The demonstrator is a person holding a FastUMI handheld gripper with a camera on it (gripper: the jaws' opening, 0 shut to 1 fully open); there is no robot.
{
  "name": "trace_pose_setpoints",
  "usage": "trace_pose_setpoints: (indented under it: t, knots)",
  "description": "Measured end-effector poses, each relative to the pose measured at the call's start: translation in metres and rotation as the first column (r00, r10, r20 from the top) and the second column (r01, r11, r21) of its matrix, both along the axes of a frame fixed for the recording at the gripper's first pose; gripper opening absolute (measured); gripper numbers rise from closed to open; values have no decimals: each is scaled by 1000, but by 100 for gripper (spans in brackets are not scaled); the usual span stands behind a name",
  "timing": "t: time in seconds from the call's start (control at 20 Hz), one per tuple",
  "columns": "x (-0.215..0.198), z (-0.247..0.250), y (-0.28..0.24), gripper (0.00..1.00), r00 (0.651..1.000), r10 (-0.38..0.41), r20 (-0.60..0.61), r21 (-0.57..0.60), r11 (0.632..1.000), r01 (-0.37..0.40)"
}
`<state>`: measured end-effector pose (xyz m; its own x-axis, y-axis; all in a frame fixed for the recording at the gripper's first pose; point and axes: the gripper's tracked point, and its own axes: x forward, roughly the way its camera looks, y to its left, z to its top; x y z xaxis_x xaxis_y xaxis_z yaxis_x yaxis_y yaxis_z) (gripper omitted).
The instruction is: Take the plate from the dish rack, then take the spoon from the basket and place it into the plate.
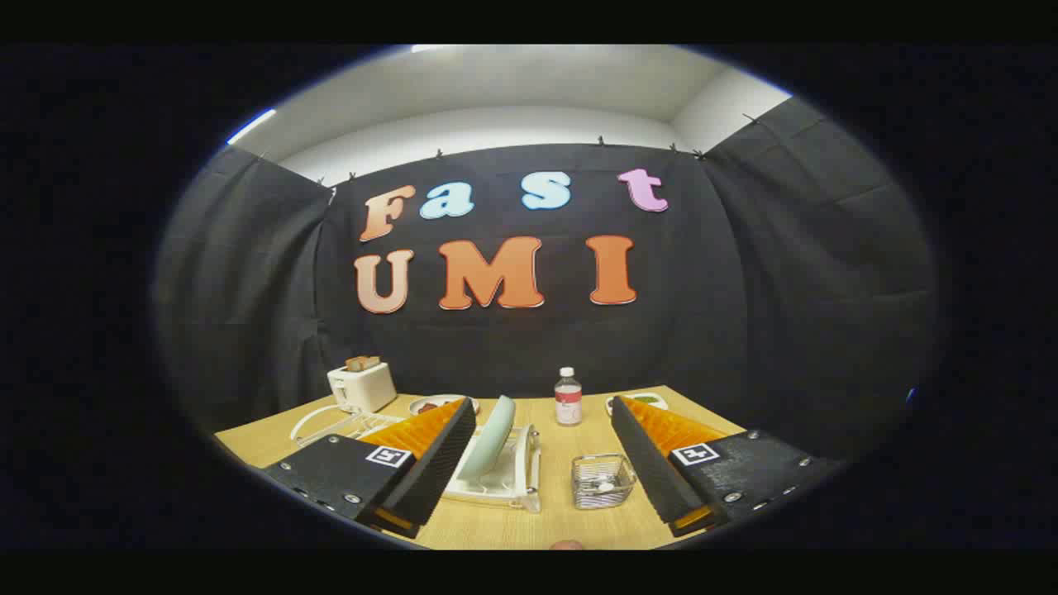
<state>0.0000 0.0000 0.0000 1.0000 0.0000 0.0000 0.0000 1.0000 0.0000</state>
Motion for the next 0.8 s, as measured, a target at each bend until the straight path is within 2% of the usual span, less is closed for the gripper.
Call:
trace_pose_setpoints:
  t: [0.15, 0.8]
  knots:
    - [1, -2, 6, 98, 1000, 17, -7, 31, 999, -17]
    - [4, -23, 1, 98, 999, 14, -47, 4, 1000, -14]
